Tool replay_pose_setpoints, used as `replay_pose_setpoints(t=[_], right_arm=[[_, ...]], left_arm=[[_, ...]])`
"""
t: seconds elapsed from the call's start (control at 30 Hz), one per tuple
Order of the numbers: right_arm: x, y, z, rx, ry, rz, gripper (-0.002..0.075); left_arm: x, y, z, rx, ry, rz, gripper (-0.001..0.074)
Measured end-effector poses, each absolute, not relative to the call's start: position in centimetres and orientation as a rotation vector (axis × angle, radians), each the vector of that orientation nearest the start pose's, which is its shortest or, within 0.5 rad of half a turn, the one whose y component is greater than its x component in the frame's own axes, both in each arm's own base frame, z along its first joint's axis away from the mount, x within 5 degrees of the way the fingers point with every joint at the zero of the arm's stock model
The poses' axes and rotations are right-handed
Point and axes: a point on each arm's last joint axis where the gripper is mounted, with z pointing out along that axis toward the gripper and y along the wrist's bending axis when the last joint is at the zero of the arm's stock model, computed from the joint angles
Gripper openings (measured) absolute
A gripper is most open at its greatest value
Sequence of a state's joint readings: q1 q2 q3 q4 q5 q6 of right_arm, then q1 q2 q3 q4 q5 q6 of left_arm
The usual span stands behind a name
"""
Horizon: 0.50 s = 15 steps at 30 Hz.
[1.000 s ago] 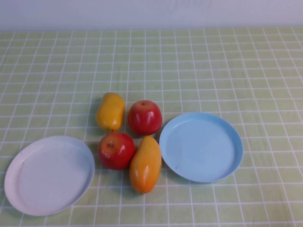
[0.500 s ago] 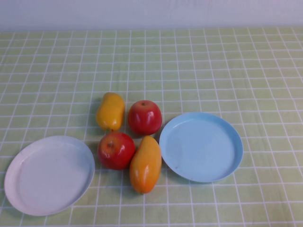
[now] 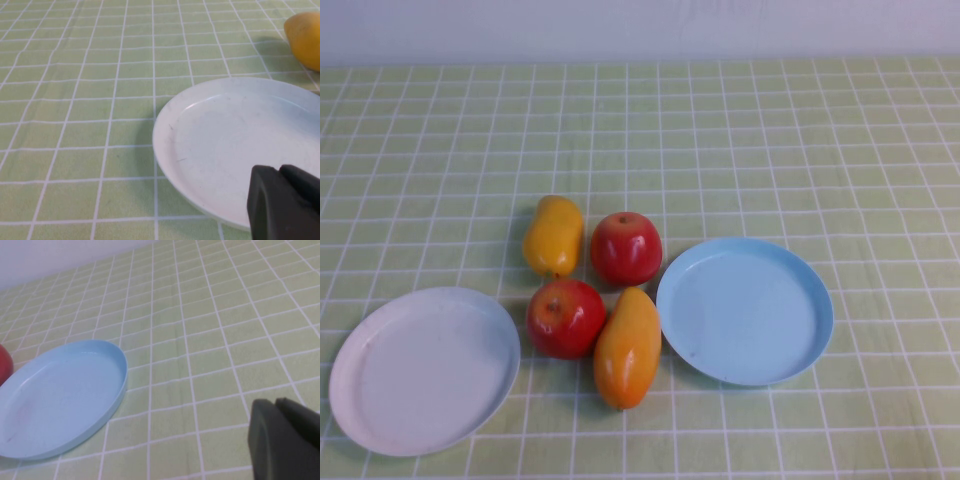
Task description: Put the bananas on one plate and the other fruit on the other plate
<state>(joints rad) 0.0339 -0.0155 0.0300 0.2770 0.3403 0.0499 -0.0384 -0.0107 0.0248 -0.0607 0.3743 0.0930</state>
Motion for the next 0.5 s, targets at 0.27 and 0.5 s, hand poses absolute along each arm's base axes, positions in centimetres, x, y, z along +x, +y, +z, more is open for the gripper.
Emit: replay_pose_setpoints(t=[0.27, 0.5], right_arm=[[5.3, 1.0, 17.4, 0.190, 1.828, 0.327, -0.0016], [5.3, 1.0, 17.4, 0.190, 1.828, 0.327, -0.0017]], left_arm=[[5.3, -0.4, 17.2, 0.090, 1.866, -0.014, -0.0002], [5.5, -0.5, 18.4, -0.065, 1.734, -0.153, -0.0002]])
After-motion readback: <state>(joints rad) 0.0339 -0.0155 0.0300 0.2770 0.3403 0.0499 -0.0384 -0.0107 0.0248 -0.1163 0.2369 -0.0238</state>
